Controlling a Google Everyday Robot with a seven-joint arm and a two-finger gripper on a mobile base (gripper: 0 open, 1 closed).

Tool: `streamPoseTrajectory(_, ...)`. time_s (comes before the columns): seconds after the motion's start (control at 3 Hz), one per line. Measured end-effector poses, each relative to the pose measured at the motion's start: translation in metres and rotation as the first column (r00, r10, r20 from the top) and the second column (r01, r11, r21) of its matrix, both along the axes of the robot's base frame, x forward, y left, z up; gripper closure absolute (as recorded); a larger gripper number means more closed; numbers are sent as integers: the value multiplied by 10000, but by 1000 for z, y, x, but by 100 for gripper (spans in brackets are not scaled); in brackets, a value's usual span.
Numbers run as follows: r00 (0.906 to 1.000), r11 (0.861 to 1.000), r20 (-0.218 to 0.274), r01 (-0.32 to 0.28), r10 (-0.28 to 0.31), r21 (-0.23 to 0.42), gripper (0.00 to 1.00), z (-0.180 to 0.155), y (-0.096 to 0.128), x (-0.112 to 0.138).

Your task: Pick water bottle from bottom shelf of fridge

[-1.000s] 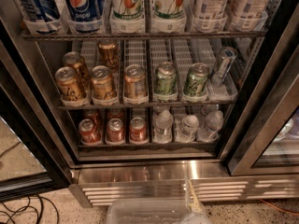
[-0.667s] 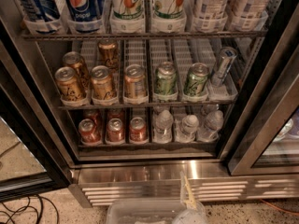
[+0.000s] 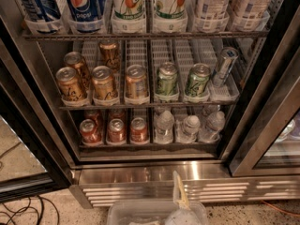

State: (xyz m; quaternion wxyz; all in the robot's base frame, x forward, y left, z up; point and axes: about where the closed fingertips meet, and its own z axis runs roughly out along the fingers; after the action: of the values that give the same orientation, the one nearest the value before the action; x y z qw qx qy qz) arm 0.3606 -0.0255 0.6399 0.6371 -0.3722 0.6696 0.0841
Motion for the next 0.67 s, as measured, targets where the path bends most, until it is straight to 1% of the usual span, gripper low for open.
streamPoseTrajectory(0.33, 9994, 9994, 232, 233, -239, 250, 0, -6, 4, 9)
streamPoseTrajectory(0.67, 9937, 9940, 704, 824, -875, 718, 0, -5, 3, 23)
